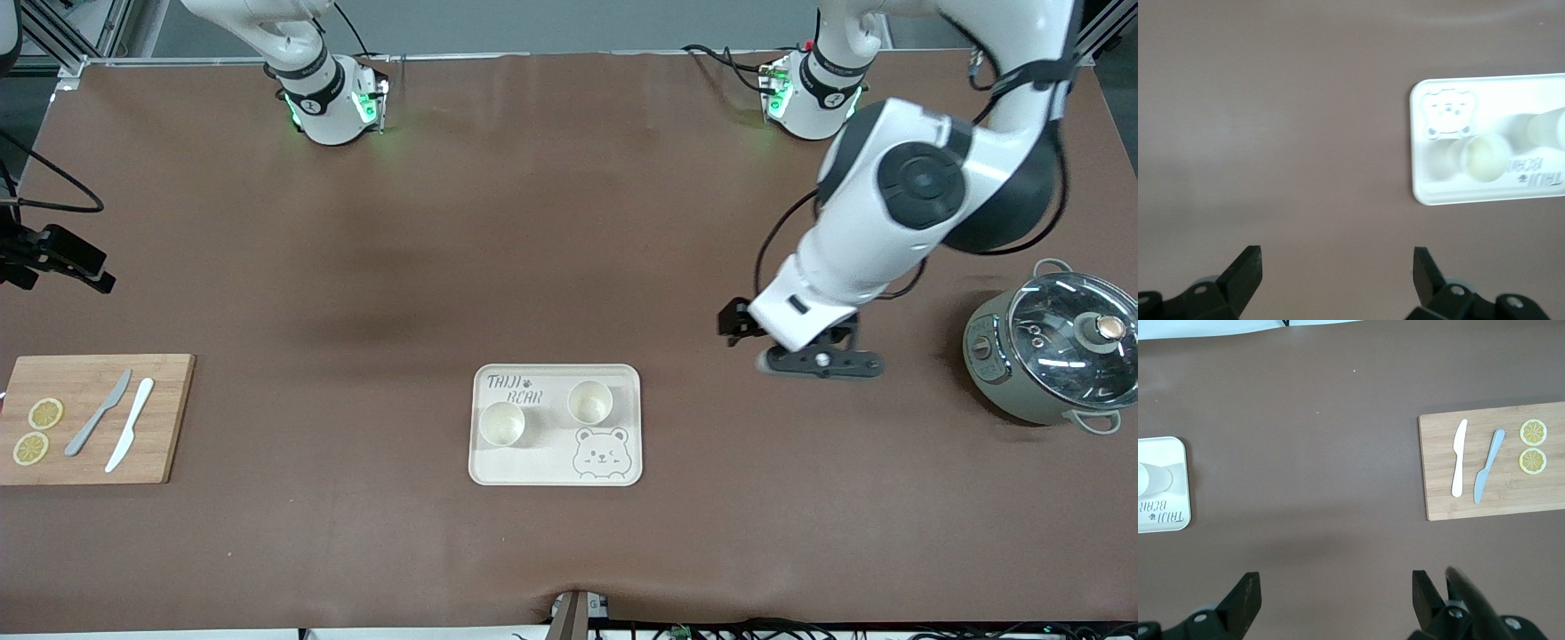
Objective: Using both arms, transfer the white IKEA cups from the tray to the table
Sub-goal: 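Reach the left gripper down to the white cup on the tray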
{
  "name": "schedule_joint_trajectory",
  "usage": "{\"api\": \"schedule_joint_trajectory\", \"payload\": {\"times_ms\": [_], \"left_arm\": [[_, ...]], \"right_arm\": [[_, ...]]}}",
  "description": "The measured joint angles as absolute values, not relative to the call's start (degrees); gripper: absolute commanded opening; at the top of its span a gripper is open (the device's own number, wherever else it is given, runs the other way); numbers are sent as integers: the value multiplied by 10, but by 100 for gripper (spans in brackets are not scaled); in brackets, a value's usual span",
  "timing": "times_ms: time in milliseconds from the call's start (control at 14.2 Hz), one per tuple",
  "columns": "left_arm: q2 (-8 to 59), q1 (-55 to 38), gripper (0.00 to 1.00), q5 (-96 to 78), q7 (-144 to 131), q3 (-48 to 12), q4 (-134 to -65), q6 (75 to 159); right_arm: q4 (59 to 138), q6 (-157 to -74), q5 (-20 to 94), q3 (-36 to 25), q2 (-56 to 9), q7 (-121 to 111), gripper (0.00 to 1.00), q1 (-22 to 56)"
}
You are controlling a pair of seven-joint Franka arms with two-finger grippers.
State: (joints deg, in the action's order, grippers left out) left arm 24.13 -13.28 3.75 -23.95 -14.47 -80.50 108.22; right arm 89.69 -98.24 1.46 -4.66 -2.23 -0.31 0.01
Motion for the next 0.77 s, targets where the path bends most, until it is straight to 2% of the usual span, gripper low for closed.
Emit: {"api": "schedule_joint_trajectory", "payload": {"times_ms": [211,422,773], "left_arm": [[330,-195,100,39,-279,-124,-735,1089],[416,-269,100,39,-302,-75,-667,1119],[503,-287,100,39,-305,-69,-624,1197]], "right_arm": [[897,-982,15,-46,-22,-3,100,0],[897,-982,15,-45,-22,0,100,0],[897,-983,15,-44,-22,4,100,0]]}}
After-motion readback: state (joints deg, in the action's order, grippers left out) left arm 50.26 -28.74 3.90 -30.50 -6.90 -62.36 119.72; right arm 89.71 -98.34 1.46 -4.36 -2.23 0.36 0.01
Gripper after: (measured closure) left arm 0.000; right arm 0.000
